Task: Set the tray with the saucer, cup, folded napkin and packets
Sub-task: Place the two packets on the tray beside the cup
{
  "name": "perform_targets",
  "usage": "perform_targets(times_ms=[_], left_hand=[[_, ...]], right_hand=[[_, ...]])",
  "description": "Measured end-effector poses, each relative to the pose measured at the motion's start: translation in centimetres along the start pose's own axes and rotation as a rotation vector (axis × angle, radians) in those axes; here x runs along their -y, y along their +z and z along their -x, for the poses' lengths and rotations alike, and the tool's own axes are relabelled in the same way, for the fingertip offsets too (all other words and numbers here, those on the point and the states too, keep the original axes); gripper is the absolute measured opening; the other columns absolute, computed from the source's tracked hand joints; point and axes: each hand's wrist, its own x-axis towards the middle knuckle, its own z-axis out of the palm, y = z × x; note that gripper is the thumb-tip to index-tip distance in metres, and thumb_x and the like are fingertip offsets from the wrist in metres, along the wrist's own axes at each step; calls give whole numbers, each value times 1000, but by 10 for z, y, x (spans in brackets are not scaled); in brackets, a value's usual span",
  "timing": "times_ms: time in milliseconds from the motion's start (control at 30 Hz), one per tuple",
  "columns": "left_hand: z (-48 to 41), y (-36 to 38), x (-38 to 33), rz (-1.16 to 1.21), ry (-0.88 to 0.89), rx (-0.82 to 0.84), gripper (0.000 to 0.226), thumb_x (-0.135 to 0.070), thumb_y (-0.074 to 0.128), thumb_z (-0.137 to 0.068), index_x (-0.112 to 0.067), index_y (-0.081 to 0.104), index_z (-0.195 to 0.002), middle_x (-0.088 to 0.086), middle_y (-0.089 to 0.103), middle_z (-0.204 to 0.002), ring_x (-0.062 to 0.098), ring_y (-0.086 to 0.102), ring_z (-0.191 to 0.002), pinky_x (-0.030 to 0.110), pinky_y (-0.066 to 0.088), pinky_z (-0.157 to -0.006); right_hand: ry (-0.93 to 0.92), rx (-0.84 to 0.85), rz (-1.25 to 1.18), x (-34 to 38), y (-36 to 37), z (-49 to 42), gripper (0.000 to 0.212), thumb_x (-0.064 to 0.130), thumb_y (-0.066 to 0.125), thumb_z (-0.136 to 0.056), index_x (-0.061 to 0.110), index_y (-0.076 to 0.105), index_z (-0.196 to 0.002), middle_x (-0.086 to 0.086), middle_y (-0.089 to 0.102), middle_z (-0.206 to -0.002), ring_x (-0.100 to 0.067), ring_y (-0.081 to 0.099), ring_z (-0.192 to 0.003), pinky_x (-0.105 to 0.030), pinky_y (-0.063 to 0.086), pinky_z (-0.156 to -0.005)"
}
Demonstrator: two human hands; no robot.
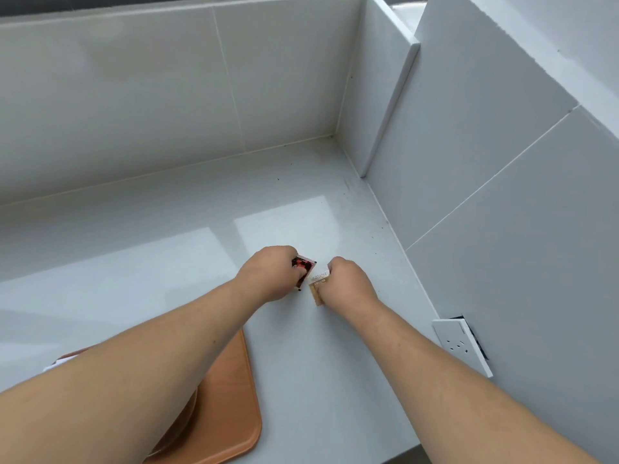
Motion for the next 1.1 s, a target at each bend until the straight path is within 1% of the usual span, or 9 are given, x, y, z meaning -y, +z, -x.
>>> perform_targets(times_ms=[100, 167, 233, 400, 533, 667, 867, 1000, 1100], left_hand=[[13, -14, 18, 185, -41, 19, 15, -32, 60, -95, -19, 63, -87, 1, 68, -82, 24, 69, -77, 37, 55, -65], [23, -23, 33, 278, -74, 16, 2, -29, 65, -90, -26, 65, -90, 0, 73, -80, 19, 73, -70, 36, 61, -67], [33, -31, 48, 338, -101, 12, 4, -26, 70, -87, -28, 67, -88, -2, 75, -77, 19, 76, -69, 41, 64, -72], [56, -52, 91, 413, -179, 29, 6, -18, 77, -86, -18, 72, -84, 2, 77, -71, 21, 77, -70, 41, 65, -75], [73, -61, 123, 458, -222, 63, 7, -17, 78, -87, -13, 72, -87, 3, 77, -66, 19, 78, -70, 37, 66, -72], [86, -59, 148, 411, -223, 79, 9, -26, 78, -88, -19, 73, -85, -2, 77, -66, 15, 77, -68, 39, 64, -77], [97, -48, 166, 406, -234, 98, 13, -22, 82, -85, -15, 71, -83, -2, 76, -61, 11, 74, -57, 22, 54, -52], [100, -42, 168, 322, -219, 94, 18, -30, 86, -80, -19, 72, -81, -6, 74, -58, 9, 73, -55, 27, 57, -57], [99, -37, 170, 273, -232, 104, 20, -35, 86, -78, -21, 72, -81, -6, 76, -63, 11, 74, -62, 34, 62, -68]], right_hand=[[20, 38, -95, 4, -9, 3, 4, 13, 59, -79, 16, 57, -78, 1, 62, -76, -22, 60, -69, -27, 41, -52], [35, 38, -143, 10, -14, 4, 16, 11, 63, -80, 20, 54, -70, 5, 58, -69, -15, 54, -59, -22, 36, -47], [39, 43, -176, 17, -18, 6, 20, 10, 67, -82, 21, 56, -68, 4, 60, -69, -13, 53, -58, -22, 37, -47], [4, 95, -279, 42, -15, 12, 11, 8, 70, -84, 15, 66, -77, -4, 67, -80, -21, 60, -69, -33, 52, -65], [-39, 179, -327, 73, 1, 20, 12, 3, 69, -87, 14, 68, -81, -7, 69, -80, -18, 64, -66, -26, 54, -54], [-86, 247, -281, 95, 26, 25, 6, 4, 70, -88, 9, 71, -88, -6, 70, -78, -14, 66, -63, -25, 55, -55], [-159, 299, -151, 111, 59, 29, 15, 5, 76, -83, 16, 66, -85, -6, 73, -79, -14, 69, -58, -31, 60, -58], [-200, 256, -11, 112, 70, 31, 16, 12, 78, -79, 19, 65, -82, -6, 75, -80, -25, 75, -73, -40, 63, -71], [-222, 239, 31, 113, 74, 32, 16, 13, 77, -78, 21, 64, -77, 1, 69, -73, -20, 66, -67, -31, 55, -63]])
